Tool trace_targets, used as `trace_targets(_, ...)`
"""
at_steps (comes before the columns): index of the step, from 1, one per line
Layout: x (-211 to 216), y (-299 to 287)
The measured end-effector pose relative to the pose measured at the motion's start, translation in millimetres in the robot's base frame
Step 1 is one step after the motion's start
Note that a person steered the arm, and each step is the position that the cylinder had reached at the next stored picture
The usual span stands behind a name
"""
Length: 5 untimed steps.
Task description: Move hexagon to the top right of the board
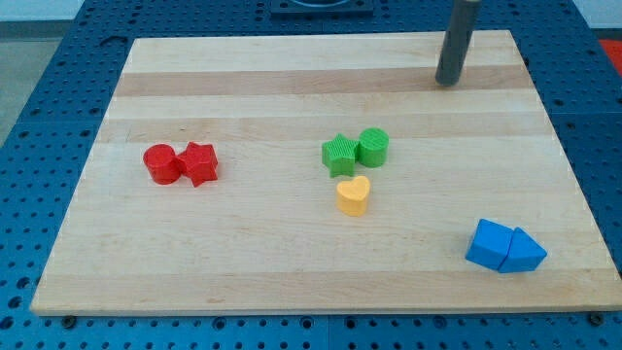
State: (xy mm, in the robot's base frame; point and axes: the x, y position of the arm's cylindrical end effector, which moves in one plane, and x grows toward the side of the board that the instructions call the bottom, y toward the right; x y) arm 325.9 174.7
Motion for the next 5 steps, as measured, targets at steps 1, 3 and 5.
trace_targets(1, 57, 3)
trace_targets(3, 128, -30)
trace_targets(5, 200, -66)
